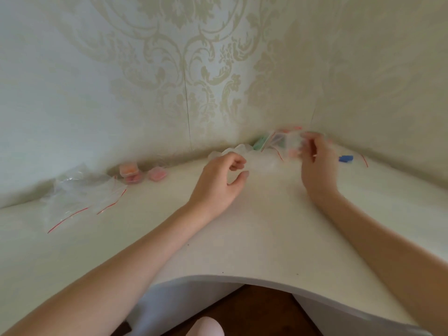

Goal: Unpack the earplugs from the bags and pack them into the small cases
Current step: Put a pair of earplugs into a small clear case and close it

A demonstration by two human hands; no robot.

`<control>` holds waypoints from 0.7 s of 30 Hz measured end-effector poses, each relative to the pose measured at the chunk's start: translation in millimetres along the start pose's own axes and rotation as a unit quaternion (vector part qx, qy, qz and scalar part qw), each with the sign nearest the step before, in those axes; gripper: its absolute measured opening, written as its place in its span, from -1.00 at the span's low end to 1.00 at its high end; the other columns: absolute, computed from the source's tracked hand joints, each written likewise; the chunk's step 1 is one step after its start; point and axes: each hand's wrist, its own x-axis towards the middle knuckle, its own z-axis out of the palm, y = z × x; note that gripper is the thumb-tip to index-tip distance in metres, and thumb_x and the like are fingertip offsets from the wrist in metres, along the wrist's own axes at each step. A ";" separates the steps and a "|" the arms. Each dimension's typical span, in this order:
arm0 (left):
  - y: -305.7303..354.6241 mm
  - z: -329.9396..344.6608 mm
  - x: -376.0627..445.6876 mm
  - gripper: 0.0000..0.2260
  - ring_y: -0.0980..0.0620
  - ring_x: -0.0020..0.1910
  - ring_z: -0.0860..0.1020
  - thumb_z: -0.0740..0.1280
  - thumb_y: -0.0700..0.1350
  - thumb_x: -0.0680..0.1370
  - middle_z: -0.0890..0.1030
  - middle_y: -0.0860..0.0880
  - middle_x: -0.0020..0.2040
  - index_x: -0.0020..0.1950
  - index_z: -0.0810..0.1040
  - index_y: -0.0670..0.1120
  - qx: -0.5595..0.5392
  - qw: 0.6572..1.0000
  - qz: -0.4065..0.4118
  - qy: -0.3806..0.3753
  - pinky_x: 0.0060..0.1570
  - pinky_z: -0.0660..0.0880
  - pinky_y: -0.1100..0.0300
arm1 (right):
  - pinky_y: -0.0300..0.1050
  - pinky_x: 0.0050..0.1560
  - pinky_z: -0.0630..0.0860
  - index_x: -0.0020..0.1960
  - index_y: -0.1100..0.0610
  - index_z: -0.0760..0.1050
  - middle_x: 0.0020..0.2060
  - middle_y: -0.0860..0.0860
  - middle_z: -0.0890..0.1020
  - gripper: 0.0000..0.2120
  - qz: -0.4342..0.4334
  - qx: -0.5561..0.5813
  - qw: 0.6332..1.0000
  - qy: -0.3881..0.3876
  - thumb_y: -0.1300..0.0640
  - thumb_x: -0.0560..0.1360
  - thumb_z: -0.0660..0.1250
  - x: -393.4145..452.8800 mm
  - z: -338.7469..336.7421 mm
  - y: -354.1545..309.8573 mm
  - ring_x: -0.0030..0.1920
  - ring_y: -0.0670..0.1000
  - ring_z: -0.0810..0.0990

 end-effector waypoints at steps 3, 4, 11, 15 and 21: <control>15.5 13.0 5.4 -0.56 0.14 0.00 0.57 0.46 0.06 0.41 0.58 0.05 0.08 0.20 0.48 -0.10 -0.217 0.954 -0.203 -0.033 0.04 0.48 0.29 | -0.23 -0.32 0.54 -0.01 0.13 0.51 -0.39 -0.04 0.58 -0.77 0.069 0.205 0.966 -0.144 0.39 0.57 0.16 -35.3 3.3 -42.6 -0.41 -0.13 0.56; 20.6 17.8 9.3 -0.50 0.12 -0.04 0.58 0.46 0.15 0.36 0.60 0.02 0.05 0.16 0.50 -0.12 -0.273 0.926 -0.256 -0.056 -0.01 0.49 0.25 | -0.22 -0.31 0.57 -0.03 0.13 0.52 -0.43 -0.05 0.58 -0.77 0.105 0.256 0.943 -0.183 0.39 0.57 0.17 -42.2 3.6 -51.7 -0.41 -0.11 0.57; 21.2 22.8 17.5 -0.95 0.15 -0.36 0.57 0.39 -0.30 0.48 0.61 0.01 -0.35 -0.11 0.58 -0.17 -0.514 0.782 -0.352 -0.025 -0.26 0.56 0.34 | -0.17 -0.10 0.61 0.01 0.19 0.42 -0.15 0.11 0.55 -0.83 0.261 0.476 0.814 -0.207 0.41 0.51 0.26 -30.4 -2.5 -38.3 -0.26 -0.04 0.62; 16.9 21.2 19.0 -0.87 0.14 -0.38 0.58 0.38 -0.38 0.45 0.62 -0.02 -0.32 -0.09 0.57 -0.18 -0.512 0.775 -0.370 0.015 -0.29 0.55 0.35 | -0.12 -0.03 0.62 0.05 0.19 0.43 -0.13 0.12 0.58 -0.73 0.274 0.457 0.810 -0.247 0.47 0.45 0.29 -27.2 -2.4 -31.3 -0.17 0.02 0.65; 10.1 14.0 25.0 -0.77 0.06 -0.26 0.59 0.35 -0.41 0.46 0.63 -0.05 -0.24 -0.06 0.54 -0.09 -0.579 0.718 -0.383 0.052 -0.16 0.55 0.24 | -0.18 -0.08 0.54 0.10 0.16 0.45 -0.27 0.04 0.61 -0.65 0.238 0.318 0.850 -0.345 0.50 0.43 0.23 -22.9 -2.1 -29.7 -0.12 0.09 0.61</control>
